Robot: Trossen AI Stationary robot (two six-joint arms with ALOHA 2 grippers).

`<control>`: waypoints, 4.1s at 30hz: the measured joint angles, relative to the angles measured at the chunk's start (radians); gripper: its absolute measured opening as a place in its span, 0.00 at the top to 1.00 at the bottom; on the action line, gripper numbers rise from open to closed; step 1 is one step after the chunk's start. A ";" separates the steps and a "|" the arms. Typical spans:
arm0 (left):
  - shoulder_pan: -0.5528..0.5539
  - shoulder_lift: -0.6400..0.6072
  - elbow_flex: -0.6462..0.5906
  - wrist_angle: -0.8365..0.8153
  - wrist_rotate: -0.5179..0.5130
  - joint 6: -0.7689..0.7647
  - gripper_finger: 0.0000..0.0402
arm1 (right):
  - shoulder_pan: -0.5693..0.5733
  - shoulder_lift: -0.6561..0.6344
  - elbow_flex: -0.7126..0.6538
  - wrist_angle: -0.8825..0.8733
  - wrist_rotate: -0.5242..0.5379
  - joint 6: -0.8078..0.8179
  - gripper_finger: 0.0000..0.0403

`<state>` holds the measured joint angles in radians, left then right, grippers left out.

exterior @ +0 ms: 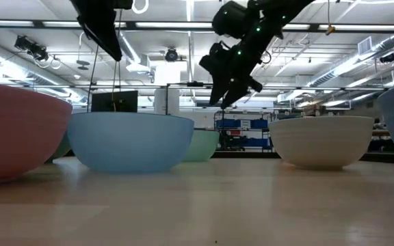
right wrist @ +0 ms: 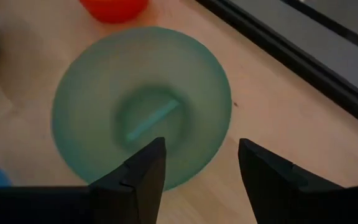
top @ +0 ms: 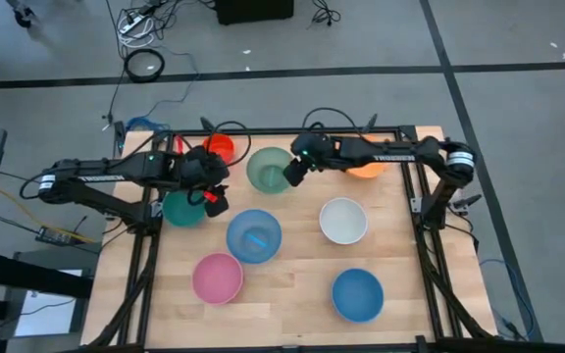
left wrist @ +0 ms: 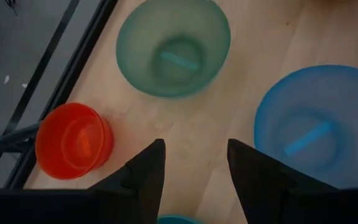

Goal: Nest bowls inside each other
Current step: Stack the light green bowl on top of the light blue bowl

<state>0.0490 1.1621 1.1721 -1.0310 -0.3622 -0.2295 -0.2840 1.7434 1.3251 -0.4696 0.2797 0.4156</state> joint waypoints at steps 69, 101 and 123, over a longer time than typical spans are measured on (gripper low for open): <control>0.000 -0.035 -0.001 -0.172 -0.014 -0.089 0.55 | -0.090 0.096 0.029 0.152 -0.196 -0.017 1.00; -0.045 -0.247 -0.002 0.015 -0.016 -0.090 0.55 | 0.264 0.116 0.030 0.297 -0.248 0.142 1.00; -0.045 -0.247 -0.002 0.017 -0.015 -0.090 0.55 | 0.278 0.169 0.030 0.278 -0.204 0.054 0.80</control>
<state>0.0036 0.9150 1.1706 -1.0142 -0.3775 -0.3191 -0.0055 1.9121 1.3548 -0.1913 0.0754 0.4697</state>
